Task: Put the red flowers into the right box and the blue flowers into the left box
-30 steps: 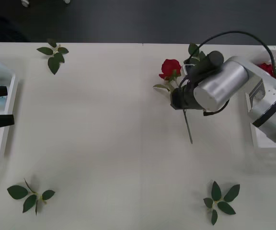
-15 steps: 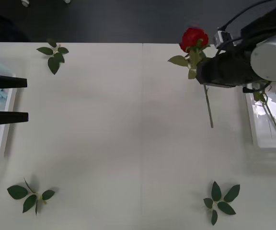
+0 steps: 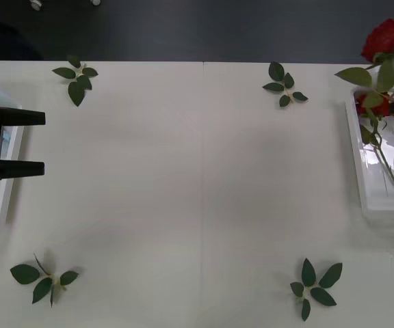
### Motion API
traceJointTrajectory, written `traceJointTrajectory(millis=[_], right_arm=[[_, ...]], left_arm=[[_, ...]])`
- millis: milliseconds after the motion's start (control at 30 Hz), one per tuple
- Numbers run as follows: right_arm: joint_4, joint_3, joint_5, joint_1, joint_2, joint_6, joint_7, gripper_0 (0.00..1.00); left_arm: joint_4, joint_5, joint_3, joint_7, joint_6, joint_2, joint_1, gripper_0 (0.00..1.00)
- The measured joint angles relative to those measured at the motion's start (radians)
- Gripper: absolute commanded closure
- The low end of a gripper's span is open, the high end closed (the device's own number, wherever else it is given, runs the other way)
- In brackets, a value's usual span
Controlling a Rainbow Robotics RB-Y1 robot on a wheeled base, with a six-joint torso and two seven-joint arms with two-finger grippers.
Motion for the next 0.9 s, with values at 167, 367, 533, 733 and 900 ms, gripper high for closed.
traceJointTrajectory(millis=[167, 367, 533, 733, 900], right_arm=[[-0.001, -0.07, 0.095, 0.067, -0.043, 0.0, 0.0, 1.0], [0.029, -0.075, 0.281, 0.103, -0.048, -0.005, 0.0, 1.0], [0.133, -0.075, 0.371, 0.103, -0.048, -0.041, 0.0, 1.0], [0.294, -0.062, 0.432, 0.102, -0.048, -0.191, 0.005, 1.0], [0.416, 0.002, 0.473, 0.079, -0.048, -0.284, 0.03, 0.89]], left_arm=[[0.0, 0.0, 0.0, 0.0, 0.0, 0.0, 0.0, 0.0], [0.0, 0.0, 0.0, 0.0, 0.0, 0.0, 0.0, 0.0], [0.0, 0.0, 0.0, 0.0, 0.0, 0.0, 0.0, 0.0], [0.0, 0.0, 0.0, 0.0, 0.0, 0.0, 0.0, 0.0], [0.0, 0.0, 0.0, 0.0, 0.0, 0.0, 0.0, 0.0]])
